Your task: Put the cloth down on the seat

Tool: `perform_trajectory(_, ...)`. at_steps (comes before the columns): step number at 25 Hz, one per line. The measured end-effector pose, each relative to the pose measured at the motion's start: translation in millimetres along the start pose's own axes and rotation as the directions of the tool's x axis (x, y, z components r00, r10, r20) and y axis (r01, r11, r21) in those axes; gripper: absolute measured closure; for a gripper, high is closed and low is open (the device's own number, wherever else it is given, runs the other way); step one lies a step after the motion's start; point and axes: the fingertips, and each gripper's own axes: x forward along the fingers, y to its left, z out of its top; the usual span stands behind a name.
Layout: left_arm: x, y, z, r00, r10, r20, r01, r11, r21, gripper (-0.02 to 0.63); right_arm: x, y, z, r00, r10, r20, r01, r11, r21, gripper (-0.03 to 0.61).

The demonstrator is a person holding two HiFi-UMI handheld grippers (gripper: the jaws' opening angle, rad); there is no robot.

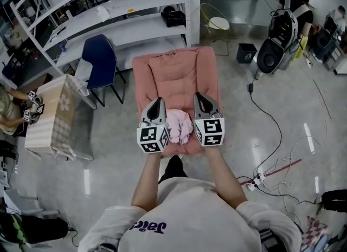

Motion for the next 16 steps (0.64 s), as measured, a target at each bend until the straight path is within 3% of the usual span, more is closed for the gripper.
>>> perform_trajectory(8,3.5,-7.5,-9.6,1.000,-0.004,-0.016,0.004,1.000,-0.003,0.601,-6.2,-5.9,1.5,0.999,0.008,0.031,-0.009,1.000,0.003,0.560)
perform_trajectory(16,-0.8,-18.1,-18.0,0.999,-0.017,-0.027,0.016,1.000,-0.013,0.601,-24.5,-21.5,-7.9,0.999,-0.043,0.022,0.043,0.999,0.024,0.560)
